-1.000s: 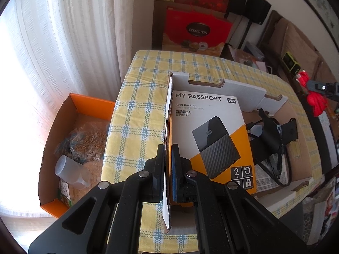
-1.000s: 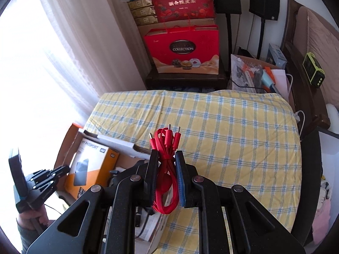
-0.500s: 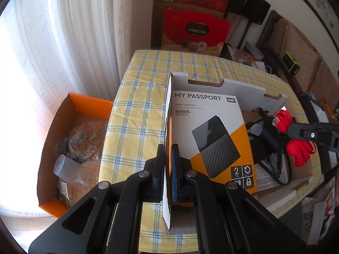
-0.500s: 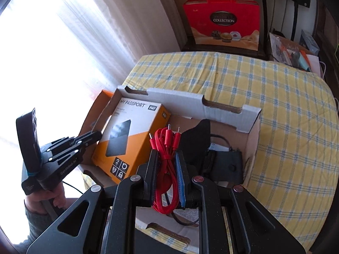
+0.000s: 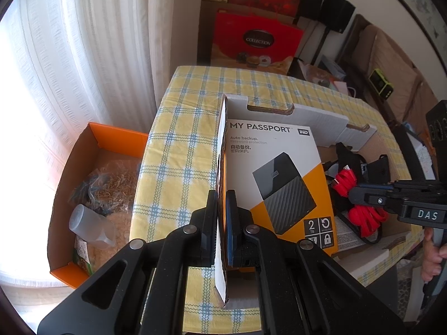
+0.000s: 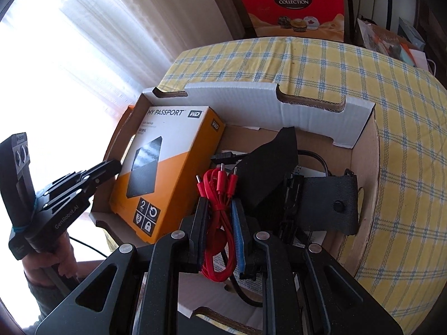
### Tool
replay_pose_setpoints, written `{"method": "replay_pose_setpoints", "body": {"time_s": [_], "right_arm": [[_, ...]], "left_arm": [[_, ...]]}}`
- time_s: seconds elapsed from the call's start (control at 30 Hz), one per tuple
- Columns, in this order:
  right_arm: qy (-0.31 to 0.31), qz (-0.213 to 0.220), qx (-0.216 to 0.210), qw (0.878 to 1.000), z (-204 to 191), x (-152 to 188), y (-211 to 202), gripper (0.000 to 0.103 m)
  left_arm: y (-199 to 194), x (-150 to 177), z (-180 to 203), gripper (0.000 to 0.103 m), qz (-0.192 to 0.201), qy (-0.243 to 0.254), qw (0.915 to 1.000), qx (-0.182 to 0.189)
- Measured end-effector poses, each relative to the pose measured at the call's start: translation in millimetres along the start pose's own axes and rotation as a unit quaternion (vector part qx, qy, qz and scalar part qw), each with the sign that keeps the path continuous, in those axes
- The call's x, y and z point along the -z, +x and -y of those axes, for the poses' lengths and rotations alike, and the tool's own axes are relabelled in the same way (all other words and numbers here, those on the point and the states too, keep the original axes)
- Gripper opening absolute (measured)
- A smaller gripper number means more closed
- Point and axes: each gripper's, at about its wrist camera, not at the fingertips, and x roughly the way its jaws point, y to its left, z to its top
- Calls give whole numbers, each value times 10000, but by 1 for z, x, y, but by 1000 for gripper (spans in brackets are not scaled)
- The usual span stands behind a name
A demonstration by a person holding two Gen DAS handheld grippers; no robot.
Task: Organize objects
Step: 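Carry the red cable into the tray and open the right gripper, then open the left gripper off the tray wall while the right gripper withdraws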
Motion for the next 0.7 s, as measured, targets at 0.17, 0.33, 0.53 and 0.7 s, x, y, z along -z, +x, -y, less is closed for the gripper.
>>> {"method": "replay_pose_setpoints", "body": {"time_s": [0.17, 0.33, 0.53, 0.7], "right_arm": [[-20, 72, -16, 10000, -4, 0, -6, 20], [-60, 292, 134, 9995, -4, 3, -24, 29], [-193, 704, 396, 9965, -2, 9, -56, 41], [-173, 980, 545, 9935, 2, 13, -77, 48]], "left_arm": [[0, -1, -3, 3, -13, -65, 10000, 70], [-1, -1, -8, 11, -16, -158, 9998, 119], [-6, 2, -17, 32, 26, -265, 9996, 108], [-13, 3, -14, 35, 82, -197, 9996, 164]]}}
